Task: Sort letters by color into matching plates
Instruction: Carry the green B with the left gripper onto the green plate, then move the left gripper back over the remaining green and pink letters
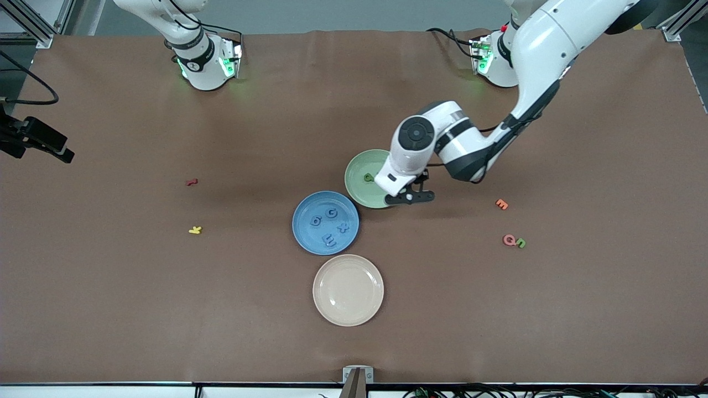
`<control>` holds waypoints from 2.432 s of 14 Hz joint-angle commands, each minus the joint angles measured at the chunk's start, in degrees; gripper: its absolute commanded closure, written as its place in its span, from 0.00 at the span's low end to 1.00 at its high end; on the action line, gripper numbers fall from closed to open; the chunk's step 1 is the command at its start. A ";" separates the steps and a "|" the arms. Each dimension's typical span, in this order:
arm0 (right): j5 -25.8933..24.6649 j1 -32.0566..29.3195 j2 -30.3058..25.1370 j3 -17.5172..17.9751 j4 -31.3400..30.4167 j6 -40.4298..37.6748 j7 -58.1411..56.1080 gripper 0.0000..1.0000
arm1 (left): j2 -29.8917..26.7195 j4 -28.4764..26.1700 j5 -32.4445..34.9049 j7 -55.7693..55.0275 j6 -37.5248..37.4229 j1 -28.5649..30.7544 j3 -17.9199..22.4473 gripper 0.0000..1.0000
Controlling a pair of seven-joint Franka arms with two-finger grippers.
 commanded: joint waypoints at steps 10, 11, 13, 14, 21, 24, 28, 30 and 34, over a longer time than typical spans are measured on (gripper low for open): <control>-1.35 -0.78 0.11 0.59 1.61 -0.52 -0.36 0.00 | 1.56 1.18 -0.22 -14.45 0.31 -7.56 1.33 0.00; -1.26 -0.78 0.11 0.59 1.61 -0.44 -0.44 0.00 | 1.55 1.53 0.04 -14.10 0.31 -7.03 1.33 0.00; -1.17 -0.78 0.11 0.59 1.61 -0.35 -0.53 0.00 | 1.29 3.37 0.22 -13.31 -0.22 -5.19 1.51 0.00; -1.43 -0.78 0.11 0.59 1.61 -0.35 -2.19 0.00 | 1.03 3.90 0.22 -12.00 -0.22 -4.14 1.59 0.00; -2.31 -0.78 0.11 0.68 2.05 -0.26 -8.27 0.00 | -1.17 5.48 5.13 -4.78 -5.92 6.58 1.77 0.01; -1.96 -0.87 0.11 0.50 2.05 -0.35 -8.18 0.00 | -1.43 6.80 5.49 -1.97 -7.07 11.76 1.68 0.01; -2.14 -0.78 0.11 0.59 1.88 -0.78 -8.27 0.00 | -1.61 9.00 5.41 -0.56 -7.07 17.57 1.68 0.00; -2.05 -0.87 0.19 0.59 1.88 -0.96 -8.62 0.00 | -1.26 9.53 5.41 0.15 -7.07 19.42 1.86 0.00; -2.05 -0.60 0.19 0.59 1.79 -0.96 -8.79 0.00 | -1.17 9.62 5.32 0.23 -7.07 24.69 2.12 0.00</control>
